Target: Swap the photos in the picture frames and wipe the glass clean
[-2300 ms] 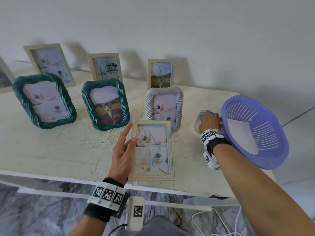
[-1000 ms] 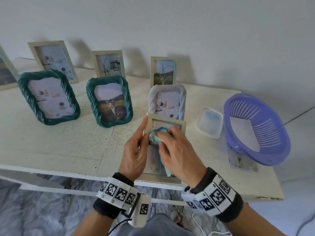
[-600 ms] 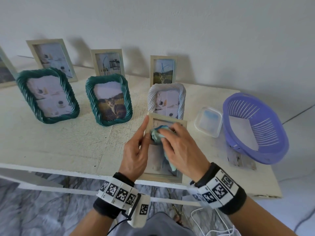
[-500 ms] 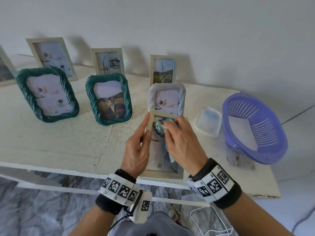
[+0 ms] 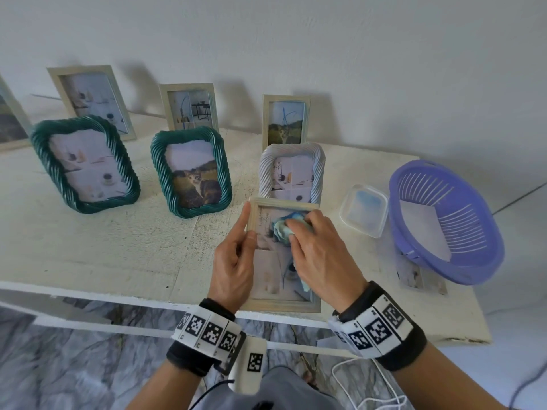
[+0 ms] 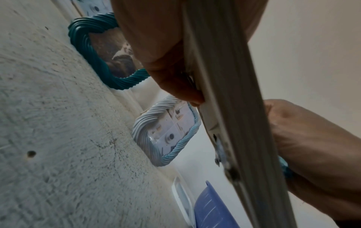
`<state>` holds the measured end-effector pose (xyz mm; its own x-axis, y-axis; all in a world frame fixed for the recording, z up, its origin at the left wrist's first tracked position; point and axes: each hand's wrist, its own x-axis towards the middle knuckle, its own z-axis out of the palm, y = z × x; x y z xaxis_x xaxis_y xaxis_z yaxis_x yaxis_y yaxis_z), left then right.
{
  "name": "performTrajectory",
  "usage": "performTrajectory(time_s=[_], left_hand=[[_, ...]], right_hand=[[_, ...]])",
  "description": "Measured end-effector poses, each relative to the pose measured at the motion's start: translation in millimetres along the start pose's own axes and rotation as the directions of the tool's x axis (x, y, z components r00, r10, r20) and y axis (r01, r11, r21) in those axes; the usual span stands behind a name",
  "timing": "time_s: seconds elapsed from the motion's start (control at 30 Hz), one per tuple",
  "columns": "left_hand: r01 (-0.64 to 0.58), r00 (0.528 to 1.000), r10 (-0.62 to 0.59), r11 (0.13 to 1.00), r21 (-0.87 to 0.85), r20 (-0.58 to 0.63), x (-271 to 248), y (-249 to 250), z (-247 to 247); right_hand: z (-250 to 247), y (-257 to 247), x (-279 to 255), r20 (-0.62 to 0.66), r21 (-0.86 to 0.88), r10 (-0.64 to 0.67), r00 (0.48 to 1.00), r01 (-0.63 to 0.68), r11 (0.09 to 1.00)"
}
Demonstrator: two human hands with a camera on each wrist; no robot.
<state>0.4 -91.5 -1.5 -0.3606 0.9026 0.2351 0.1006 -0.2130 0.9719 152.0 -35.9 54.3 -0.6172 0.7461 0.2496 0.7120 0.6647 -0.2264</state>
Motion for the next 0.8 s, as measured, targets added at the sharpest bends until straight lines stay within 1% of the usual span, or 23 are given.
performTrajectory(time_s=[0.03,0.1,0.17,0.23,0.3,0.4,0.47,0.5,0.57,0.63,0.7,0.8], left_hand=[[0.004,1.000,-0.004,1.000,-0.014,-0.003,1.3,-0.7,-2.4],[-0.001,1.000,0.001,1.000,0.005,-0.004,3.7,1.3,-5.8],[-0.003,1.000,0.003,0.999,0.037,0.009,5.0,8.7,-5.6],[-0.007,1.000,0.007,0.999,0.051,0.009,5.8,15.4,-4.5],[0.001,1.000,-0.001,0.999,0.051,-0.014,5.3,14.5,-5.8],[0.016,0.999,-0.013,0.997,0.072,-0.045,5.9,6.0,-5.7],[0.025,0.998,-0.023,0.998,0.057,-0.051,5.9,0.6,-6.1],[0.023,0.999,-0.019,0.998,0.065,-0.051,6.5,0.9,-7.7],[0.034,0.998,-0.030,0.997,0.067,-0.058,7.7,0.7,-11.6],[0.040,0.997,-0.036,0.997,0.061,-0.072,7.4,2.4,-15.6],[0.036,0.994,-0.029,0.997,0.068,-0.103,7.4,1.3,-17.5],[0.021,0.991,-0.012,0.998,0.066,-0.130,8.2,-2.5,-16.9]], right_hand=[[1.1,-2.7,-2.4,0.034,0.030,-0.013,0.999,0.012,0.999],[3.5,-4.8,-14.5,0.120,0.093,-0.106,0.987,0.095,0.991],[2.0,-2.7,-28.9,0.212,0.162,-0.207,0.955,0.175,0.971],[-1.7,5.2,-31.7,0.241,0.155,-0.256,0.936,0.223,0.962],[-4.2,12.9,-23.8,0.207,0.091,-0.226,0.952,0.212,0.973],[-5.6,13.7,-7.3,0.119,0.000,-0.096,0.988,0.096,0.995],[-2.5,7.3,-7.9,0.116,-0.031,-0.050,0.992,0.054,0.998],[-0.9,2.6,-13.1,0.131,-0.010,-0.058,0.990,0.060,0.998],[0.9,-5.3,-28.3,0.189,0.084,-0.118,0.975,0.103,0.991],[1.8,-9.6,-38.7,0.227,0.136,-0.165,0.960,0.137,0.981],[3.6,-7.9,-34.9,0.206,0.121,-0.119,0.971,0.095,0.988],[5.7,-8.9,-16.6,0.111,0.059,0.009,0.994,-0.015,0.998]])
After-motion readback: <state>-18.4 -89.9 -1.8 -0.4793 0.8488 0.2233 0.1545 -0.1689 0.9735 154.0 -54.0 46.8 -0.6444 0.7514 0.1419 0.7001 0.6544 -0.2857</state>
